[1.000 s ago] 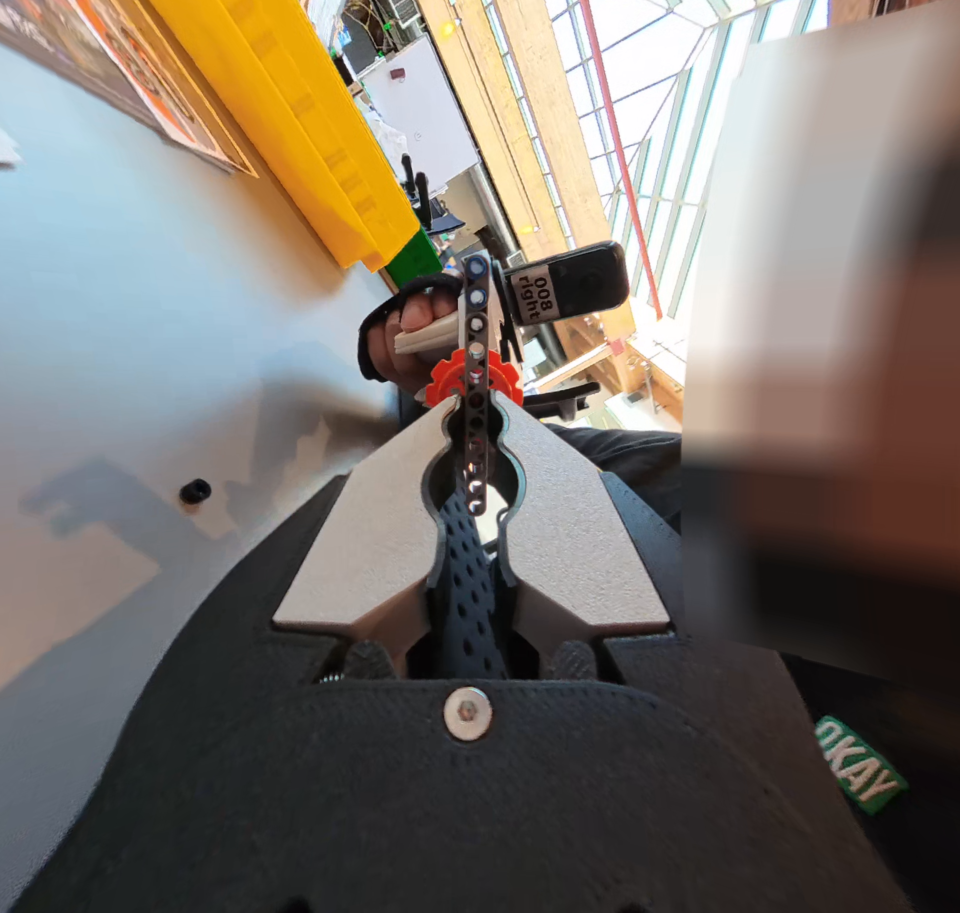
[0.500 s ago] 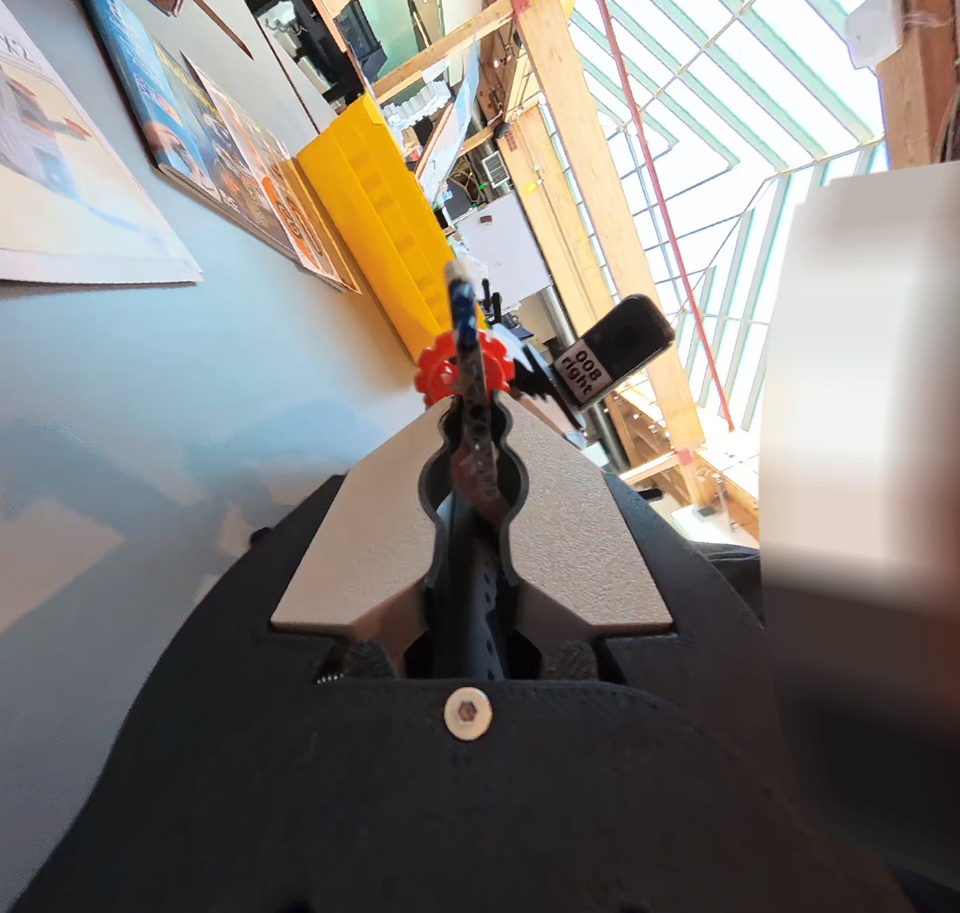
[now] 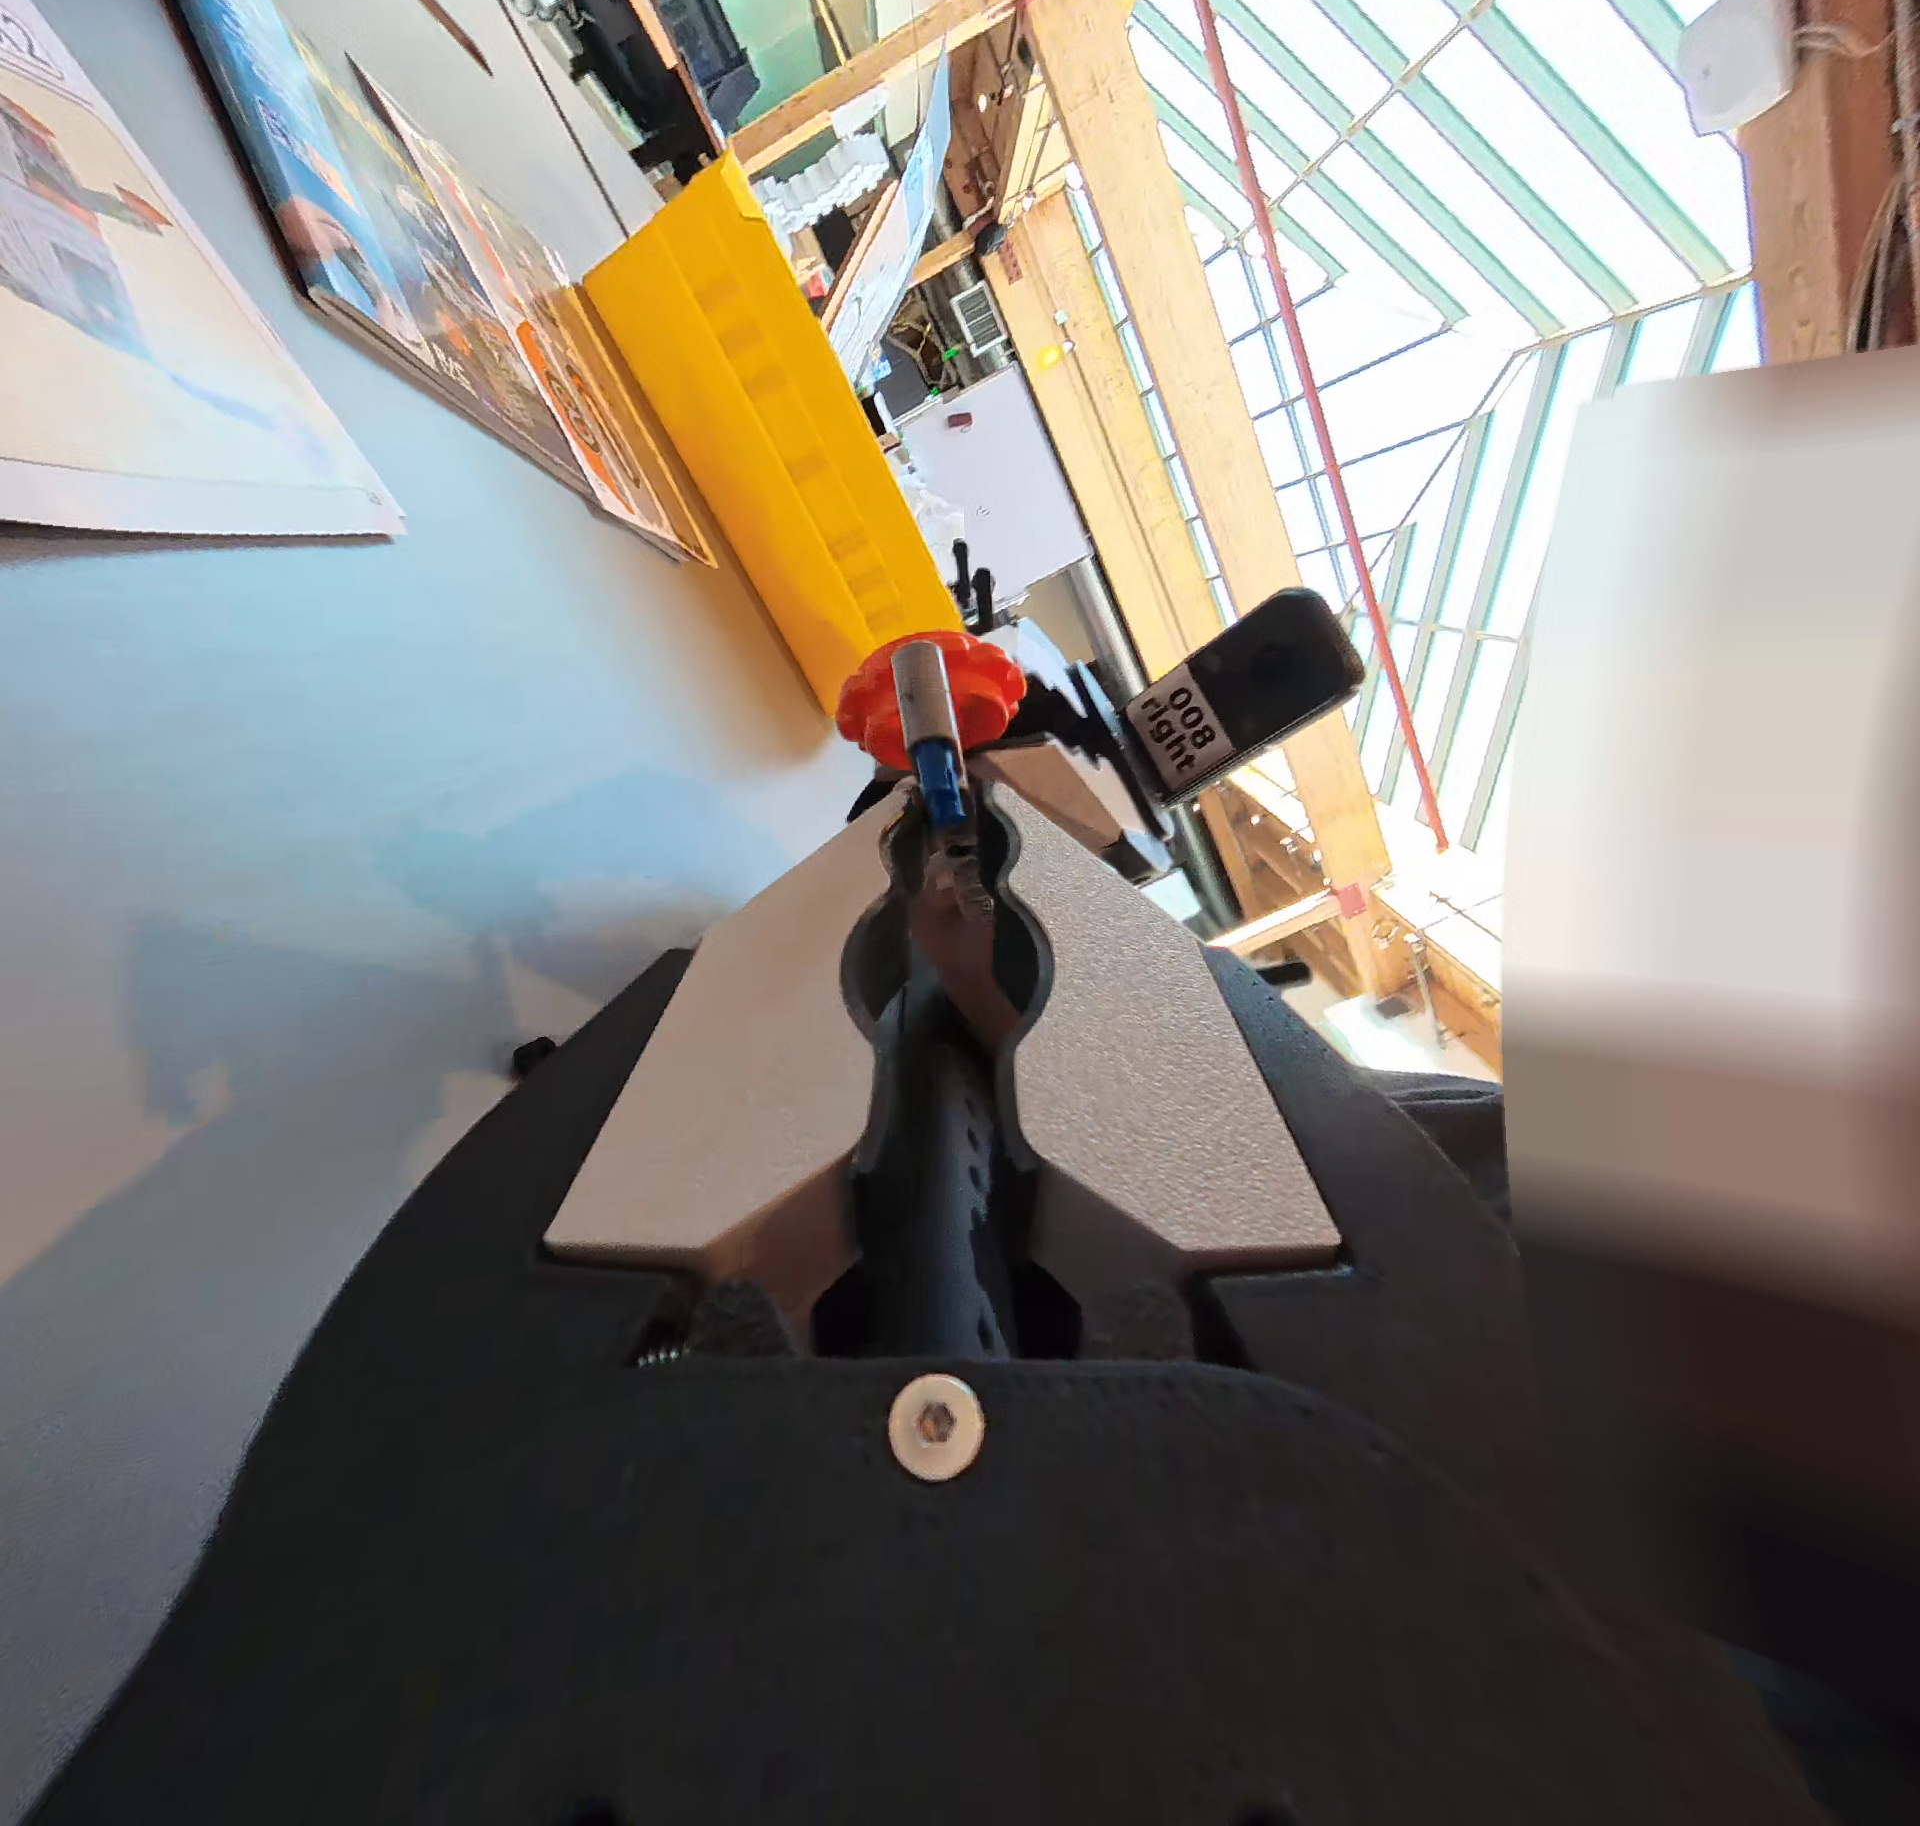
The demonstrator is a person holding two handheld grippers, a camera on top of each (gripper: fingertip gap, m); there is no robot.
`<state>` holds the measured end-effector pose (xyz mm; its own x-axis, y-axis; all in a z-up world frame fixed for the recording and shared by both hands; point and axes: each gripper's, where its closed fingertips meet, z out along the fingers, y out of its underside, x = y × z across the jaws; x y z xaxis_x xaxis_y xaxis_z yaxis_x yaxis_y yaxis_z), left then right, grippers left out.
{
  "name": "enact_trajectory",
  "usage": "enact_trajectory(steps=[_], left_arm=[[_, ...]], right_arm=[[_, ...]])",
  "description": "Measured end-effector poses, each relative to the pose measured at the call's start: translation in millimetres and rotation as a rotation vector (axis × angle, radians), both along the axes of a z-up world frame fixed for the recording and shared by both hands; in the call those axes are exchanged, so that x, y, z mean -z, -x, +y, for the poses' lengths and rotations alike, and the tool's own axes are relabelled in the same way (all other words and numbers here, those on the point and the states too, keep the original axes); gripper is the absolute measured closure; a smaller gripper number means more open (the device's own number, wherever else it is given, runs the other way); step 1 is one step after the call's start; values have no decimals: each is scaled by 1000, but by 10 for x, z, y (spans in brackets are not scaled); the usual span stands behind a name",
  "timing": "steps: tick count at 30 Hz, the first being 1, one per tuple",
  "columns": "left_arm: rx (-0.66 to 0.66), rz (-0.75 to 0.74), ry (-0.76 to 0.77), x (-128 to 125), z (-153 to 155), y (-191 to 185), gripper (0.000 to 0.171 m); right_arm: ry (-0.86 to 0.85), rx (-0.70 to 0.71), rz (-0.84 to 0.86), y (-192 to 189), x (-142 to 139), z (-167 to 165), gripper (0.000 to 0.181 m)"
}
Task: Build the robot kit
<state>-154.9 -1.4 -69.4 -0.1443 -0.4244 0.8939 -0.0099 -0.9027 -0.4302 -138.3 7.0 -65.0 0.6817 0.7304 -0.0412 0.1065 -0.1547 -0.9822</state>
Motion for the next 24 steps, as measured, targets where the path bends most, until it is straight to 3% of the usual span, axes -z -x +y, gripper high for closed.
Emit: enact_trajectory(steps=[14, 17, 21, 24], left_arm=[[-11, -24, -157, -126, -83, 4, 166], [8, -72, -228, -224, -167, 5, 166], [31, -91, -320, -287, -284, -10, 163], [46, -134, -316, -362, -326, 8, 146]], right_arm=[[-243, -16, -139, 16, -181, -91, 168], [-427, -23, -245, 29, -310, -200, 168], [-777, 20, -511, 47, -426, -382, 168], [-902, 23, -625, 67, -429, -477, 168]])
